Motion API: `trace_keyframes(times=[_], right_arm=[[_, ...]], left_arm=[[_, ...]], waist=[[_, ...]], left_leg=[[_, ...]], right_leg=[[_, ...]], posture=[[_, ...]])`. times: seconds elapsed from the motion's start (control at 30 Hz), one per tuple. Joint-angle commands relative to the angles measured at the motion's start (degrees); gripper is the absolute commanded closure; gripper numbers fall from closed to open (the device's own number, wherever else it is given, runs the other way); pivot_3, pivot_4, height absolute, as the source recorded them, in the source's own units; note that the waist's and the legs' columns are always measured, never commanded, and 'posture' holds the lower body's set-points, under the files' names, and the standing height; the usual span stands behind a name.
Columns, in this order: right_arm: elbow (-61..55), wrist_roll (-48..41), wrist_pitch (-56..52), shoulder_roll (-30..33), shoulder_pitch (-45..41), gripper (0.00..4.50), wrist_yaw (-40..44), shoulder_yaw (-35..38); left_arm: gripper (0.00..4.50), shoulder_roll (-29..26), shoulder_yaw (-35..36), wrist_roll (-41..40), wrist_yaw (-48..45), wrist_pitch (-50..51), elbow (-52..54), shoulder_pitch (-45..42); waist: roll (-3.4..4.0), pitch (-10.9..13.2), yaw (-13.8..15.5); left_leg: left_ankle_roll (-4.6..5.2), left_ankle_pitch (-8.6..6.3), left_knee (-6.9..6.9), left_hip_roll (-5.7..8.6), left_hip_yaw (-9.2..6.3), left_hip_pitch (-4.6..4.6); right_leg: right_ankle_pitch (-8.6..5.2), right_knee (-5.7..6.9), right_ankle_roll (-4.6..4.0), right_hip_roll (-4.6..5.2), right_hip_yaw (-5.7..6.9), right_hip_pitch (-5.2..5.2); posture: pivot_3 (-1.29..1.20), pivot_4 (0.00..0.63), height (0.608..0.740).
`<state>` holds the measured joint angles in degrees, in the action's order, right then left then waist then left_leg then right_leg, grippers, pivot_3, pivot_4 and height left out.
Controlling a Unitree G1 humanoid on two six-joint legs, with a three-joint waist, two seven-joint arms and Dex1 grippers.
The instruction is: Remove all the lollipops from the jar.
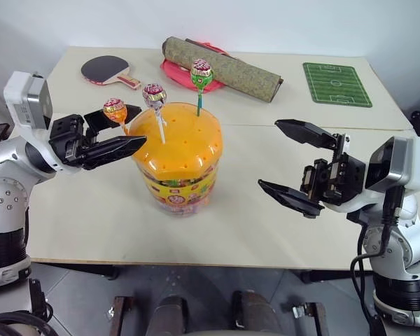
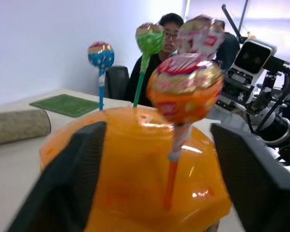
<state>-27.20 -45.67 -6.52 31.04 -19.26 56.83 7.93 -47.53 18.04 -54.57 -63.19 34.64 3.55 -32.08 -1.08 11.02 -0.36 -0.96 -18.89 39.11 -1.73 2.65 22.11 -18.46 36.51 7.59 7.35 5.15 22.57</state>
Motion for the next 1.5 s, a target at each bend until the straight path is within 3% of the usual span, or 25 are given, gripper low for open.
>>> trace_keyframes(times=[0.03, 0.2, 0.3, 0.4, 0.5, 0.67, 0.8, 0.87, 1.03, 1.1, 1.2, 1.37, 1.5], right_arm=[[-2.2, 0.1, 1.0, 0.4, 1.0, 0.0, 0.2, 1.5], [-1.9, 0.2, 1.5, 0.5, 2.6, 0.0, 0.7, 1.9], [-1.6, 0.1, 1.8, 0.6, 3.3, 0.0, 2.1, 1.7], [-1.1, 0.1, 1.8, 0.3, 2.5, 0.0, 2.8, 1.0], [-0.2, 0.1, 1.8, -0.1, 1.3, 0.0, 4.0, 0.3], [3.4, 1.2, 2.8, 0.9, -2.4, 0.0, 13.2, -4.0], [8.3, 4.0, 2.6, 5.1, -5.3, 0.0, 24.0, -8.1], [10.6, 4.8, 3.5, 4.8, -6.1, 0.0, 24.1, -7.9], [18.5, 9.3, 7.5, 4.4, -7.3, 0.0, 24.1, -6.3], [19.7, 10.1, 8.7, 4.4, -7.3, 0.0, 24.2, -5.6], [19.3, 8.9, 7.7, 4.7, -7.1, 0.0, 23.5, -4.6], [15.3, 5.4, 4.6, 6.3, -4.5, 0.0, 24.0, -2.9], [11.7, 2.5, 1.1, 7.0, -3.3, 0.0, 20.6, -0.9]], left_arm=[[2.13, -1.3, 0.9, 0.6, -1.8, 0.5, -0.5, 0.0], [3.63, -0.7, 0.3, 0.7, -3.0, 1.3, -1.9, -1.8], [4.46, -0.2, 1.6, -3.6, -2.7, 5.5, -2.7, -4.2], [4.46, 1.1, 5.8, -12.9, 2.0, 13.4, -4.7, -7.4], [4.46, 2.1, 8.7, -16.9, 6.2, 16.6, -5.2, -8.1], [4.46, -0.5, 16.8, -15.1, 18.8, 16.3, -11.3, -6.3], [4.46, -12.3, 16.6, 2.2, 18.3, 13.0, -14.0, 12.3], [4.46, -14.3, 16.8, 5.6, 17.2, 12.3, -13.3, 19.2], [4.46, -14.2, 12.8, 20.8, 19.6, 4.2, -10.6, 37.2], [4.46, -12.8, 10.9, 25.3, 21.1, -0.4, -10.4, 39.5], [4.46, -9.1, 12.4, 24.7, 24.9, 1.6, -9.7, 37.8], [3.2, -9.2, 14.5, 24.1, 22.8, 2.4, -8.0, 37.7], [1.98, -13.0, 18.1, 22.3, 16.3, 1.7, -12.3, 35.3]], waist=[[0.0, 0.0, 0.2], [0.0, 0.0, 0.4], [0.0, 0.0, 0.4], [-0.01, 0.0, 0.3], [-0.01, 0.0, 0.1], [-0.01, 0.0, -0.6], [0.04, 0.0, -1.6], [0.03, 0.0, -1.6], [0.01, 0.0, -0.6], [0.0, 0.0, 0.2], [0.13, 0.0, 0.3], [0.13, 0.0, 0.2], [0.11, 0.0, 0.1]], left_leg=[[0.0, 0.0, 0.0, 0.0, 0.0, 0.0], [0.01, 0.0, 0.02, 0.02, -0.01, 0.01], [0.01, 0.0, 0.03, 0.03, -0.02, 0.01], [0.01, 0.0, 0.03, 0.02, -0.03, 0.01], [0.01, 0.0, 0.04, 0.01, -0.19, 0.0], [0.0, 0.01, 0.03, 0.0, -0.43, -0.07], [0.05, -0.03, -0.11, 0.05, -0.35, -0.14], [0.06, -0.06, -0.29, 0.05, -0.18, -0.32], [0.03, -0.11, -0.23, -0.02, 0.24, -0.32], [0.05, -0.14, -0.21, -0.02, 0.28, -0.32], [0.04, -0.16, -0.19, -0.05, 0.32, -0.34], [0.05, -0.17, -0.2, -0.05, 0.37, -0.36], [0.05, -0.18, -0.2, -0.05, 0.43, -0.36]], right_leg=[[0.0, 0.0, 0.0, 0.01, 0.0, 0.0], [0.0, 0.0, 0.0, 0.02, -0.01, -0.02], [0.0, -0.01, 0.0, 0.02, -0.01, -0.03], [0.0, 0.01, 0.0, 0.03, -0.02, -0.03], [0.0, 0.02, 0.01, 0.05, -0.01, -0.03], [0.0, 0.06, 0.01, 0.04, -0.05, -0.03], [0.0, 0.0, 0.01, 0.08, -0.11, 0.0], [0.0, -0.03, 0.01, 0.06, -0.18, -0.02], [-0.01, -0.03, -0.02, 0.09, -0.19, -0.04], [-0.01, -0.05, -0.02, 0.11, -0.22, -0.04], [-0.01, -0.02, -0.02, 0.15, -0.28, -0.04], [-0.01, 0.04, -0.02, 0.14, -0.32, 0.01], [-0.01, 0.01, -0.02, 0.13, -0.32, 0.02]], posture=[[0.0, 0.15, 0.74], [0.0, 0.15, 0.74], [0.0, 0.15, 0.74], [0.0, 0.15, 0.74], [0.0, 0.15, 0.74], [0.0, 0.15, 0.74], [0.0, 0.15, 0.74], [0.0, 0.15, 0.74], [0.0, 0.15, 0.74], [0.0, 0.15, 0.74], [0.0, 0.15, 0.74], [0.0, 0.15, 0.74], [0.0, 0.15, 0.74]])
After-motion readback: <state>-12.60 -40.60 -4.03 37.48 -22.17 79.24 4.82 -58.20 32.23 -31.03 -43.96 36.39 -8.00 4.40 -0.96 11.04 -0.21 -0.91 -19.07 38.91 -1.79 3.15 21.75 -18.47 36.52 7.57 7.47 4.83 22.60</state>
